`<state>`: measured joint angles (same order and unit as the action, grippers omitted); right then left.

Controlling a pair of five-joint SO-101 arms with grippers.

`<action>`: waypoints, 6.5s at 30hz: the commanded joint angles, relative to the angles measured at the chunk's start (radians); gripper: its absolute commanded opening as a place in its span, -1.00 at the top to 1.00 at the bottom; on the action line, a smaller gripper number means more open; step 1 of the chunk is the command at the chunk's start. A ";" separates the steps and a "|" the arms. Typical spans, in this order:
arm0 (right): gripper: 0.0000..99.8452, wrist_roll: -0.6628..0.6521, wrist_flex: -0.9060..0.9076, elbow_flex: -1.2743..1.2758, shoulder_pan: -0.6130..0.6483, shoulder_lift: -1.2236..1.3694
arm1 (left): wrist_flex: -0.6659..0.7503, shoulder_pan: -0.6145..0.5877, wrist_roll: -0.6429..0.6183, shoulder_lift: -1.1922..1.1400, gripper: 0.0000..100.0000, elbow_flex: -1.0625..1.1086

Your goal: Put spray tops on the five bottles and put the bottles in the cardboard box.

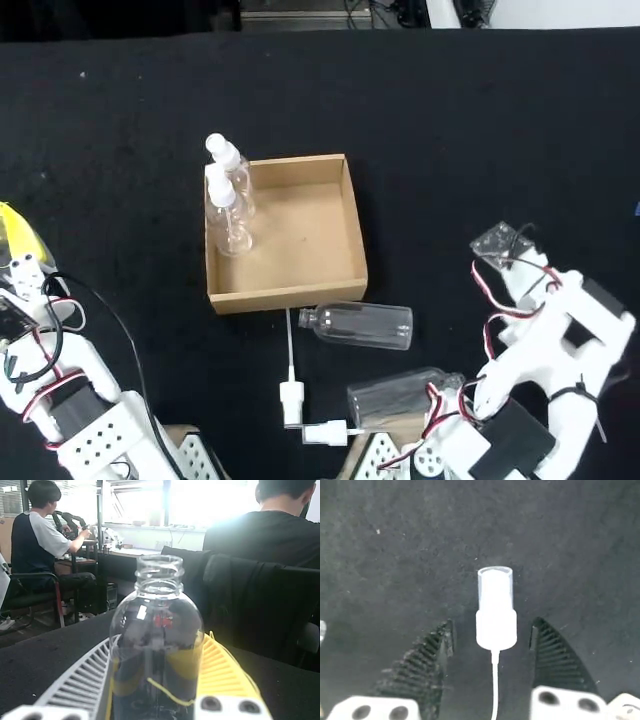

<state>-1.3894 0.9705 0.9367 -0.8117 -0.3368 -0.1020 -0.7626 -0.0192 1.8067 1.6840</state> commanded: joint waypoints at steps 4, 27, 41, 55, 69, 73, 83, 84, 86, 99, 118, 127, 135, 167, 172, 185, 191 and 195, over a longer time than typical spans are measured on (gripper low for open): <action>0.57 -0.035 -0.135 0.022 -0.100 0.022 | 0.020 -0.012 -0.008 0.018 0.94 0.015; 0.94 -0.026 -0.126 -0.022 -0.048 0.033 | 0.020 -0.012 -0.008 0.018 0.94 0.015; 0.46 0.276 0.003 -0.021 -0.103 -0.035 | 0.020 -0.012 -0.008 0.018 0.94 0.015; 0.47 0.215 0.037 -0.021 0.040 -0.033 | 0.020 -0.012 -0.008 0.018 0.94 0.015; 0.60 0.135 -0.161 0.012 -0.072 0.125 | 0.020 -0.012 -0.008 0.018 0.94 0.015; 0.66 0.135 -0.161 0.012 -0.072 0.125 | 0.020 -0.012 -0.008 0.018 0.94 0.015; 0.98 0.196 0.021 -0.134 -0.057 -0.031 | 0.020 -0.012 -0.008 0.018 0.94 0.015; 0.98 0.236 0.080 -0.166 -0.038 -0.073 | 0.020 -0.012 -0.008 0.018 0.94 0.015; 0.98 0.344 0.192 -0.225 -0.008 -0.150 | 0.020 -0.012 -0.008 0.018 0.94 0.015; 0.98 1.040 0.509 -0.676 0.560 -0.611 | 0.020 -0.008 -0.008 0.018 0.94 0.015; 0.98 1.309 0.124 -0.990 1.128 -0.530 | 0.020 0.269 -0.008 0.018 0.94 0.015; 0.98 1.307 0.028 -0.935 1.186 -0.533 | 0.021 0.449 -0.008 0.018 0.94 0.015; 0.98 1.309 0.015 -0.931 1.192 -0.532 | 0.021 0.622 -0.008 0.018 0.94 0.015; 0.98 1.309 -0.097 -0.828 1.194 -0.533 | 0.020 0.763 -0.006 0.018 0.94 0.015; 0.98 1.309 -0.100 -0.828 1.194 -0.533 | 0.020 0.789 -0.008 0.018 0.94 0.015; 0.98 1.309 -0.100 -0.828 1.194 -0.533 | 0.028 0.792 -0.009 0.018 0.94 0.015; 0.98 1.309 -0.100 -0.828 1.194 -0.533 | 0.021 0.908 -0.009 0.020 0.94 0.015; 0.98 1.309 -0.100 -0.826 1.194 -0.533 | 0.020 0.984 -0.003 0.018 0.94 0.015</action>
<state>-0.0867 0.9060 0.1189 0.3682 -0.8784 -0.1020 0.1504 -0.0192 1.8067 1.6840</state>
